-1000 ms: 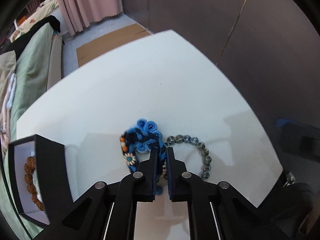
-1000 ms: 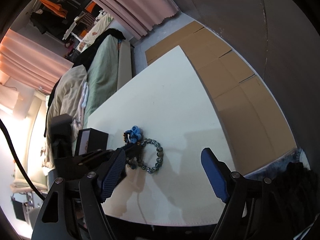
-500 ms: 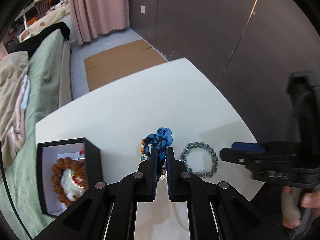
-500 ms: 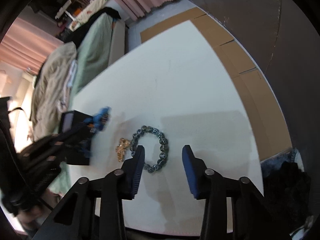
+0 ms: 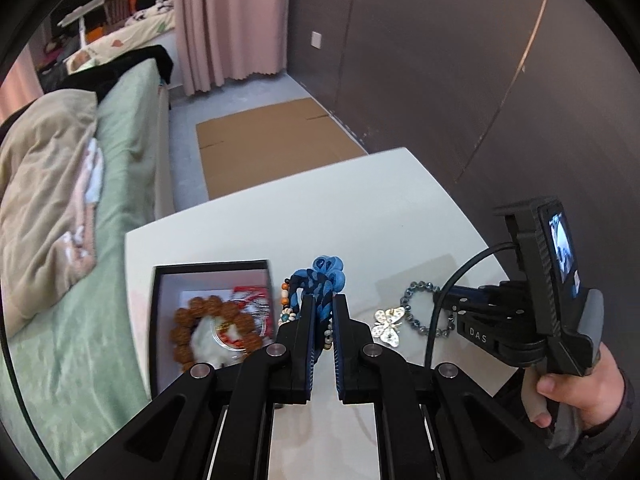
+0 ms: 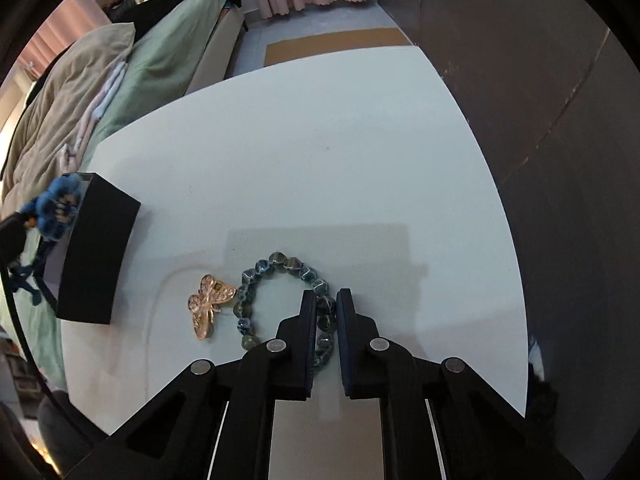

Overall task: Organize jewelry
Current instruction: 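Drop blue tassel into box with left tool while right tool grasps grey bead bracelet, then lower the grey bead bracelet into the box and open the right tool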

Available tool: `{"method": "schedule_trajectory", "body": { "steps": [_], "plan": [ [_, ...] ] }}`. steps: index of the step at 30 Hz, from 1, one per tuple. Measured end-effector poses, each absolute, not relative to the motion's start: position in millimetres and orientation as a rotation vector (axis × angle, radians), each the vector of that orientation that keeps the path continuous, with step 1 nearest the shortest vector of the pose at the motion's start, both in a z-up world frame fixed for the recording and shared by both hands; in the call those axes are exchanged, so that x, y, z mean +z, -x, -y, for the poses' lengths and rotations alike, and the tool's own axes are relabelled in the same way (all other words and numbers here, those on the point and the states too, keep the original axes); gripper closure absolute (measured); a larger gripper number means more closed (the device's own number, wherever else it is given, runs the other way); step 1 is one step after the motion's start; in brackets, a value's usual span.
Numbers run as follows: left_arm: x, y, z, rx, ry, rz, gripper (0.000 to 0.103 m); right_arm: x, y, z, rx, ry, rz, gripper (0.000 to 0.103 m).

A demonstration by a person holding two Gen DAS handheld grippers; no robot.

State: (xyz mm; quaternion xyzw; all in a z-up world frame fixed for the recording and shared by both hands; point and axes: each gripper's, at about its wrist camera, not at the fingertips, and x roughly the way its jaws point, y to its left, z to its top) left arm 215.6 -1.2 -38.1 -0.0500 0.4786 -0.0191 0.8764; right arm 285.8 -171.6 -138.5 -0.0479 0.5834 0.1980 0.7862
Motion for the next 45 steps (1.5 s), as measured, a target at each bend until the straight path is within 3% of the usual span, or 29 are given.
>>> {"method": "schedule_trajectory", "body": {
  "steps": [22, 39, 40, 42, 43, 44, 45],
  "plan": [
    [-28, -186, -57, 0.064, 0.144, -0.971, 0.095, -59, -259, 145, 0.707, -0.257, -1.048, 0.092],
    [-66, -231, -68, 0.065, 0.204, -1.083, 0.094, -55, -260, 112, 0.836, -0.353, -1.029, 0.092],
    [-66, -232, -71, 0.072, 0.208, -1.081, 0.092, -54, -260, 112, 0.844, -0.358, -1.028, 0.092],
    [-63, -229, -76, 0.089, 0.212, -1.069, 0.070, -52, -259, 112, 0.867, -0.372, -1.023, 0.092],
    [-60, -225, -81, 0.094, 0.220, -1.052, 0.047, -51, -259, 110, 0.878, -0.377, -1.019, 0.092],
    [-57, -223, -82, 0.099, 0.223, -1.037, 0.034, -50, -259, 108, 0.894, -0.384, -1.013, 0.092],
    [-53, -219, -86, 0.109, 0.223, -1.015, 0.033, -49, -258, 106, 0.906, -0.390, -1.010, 0.092]
  ]
}}
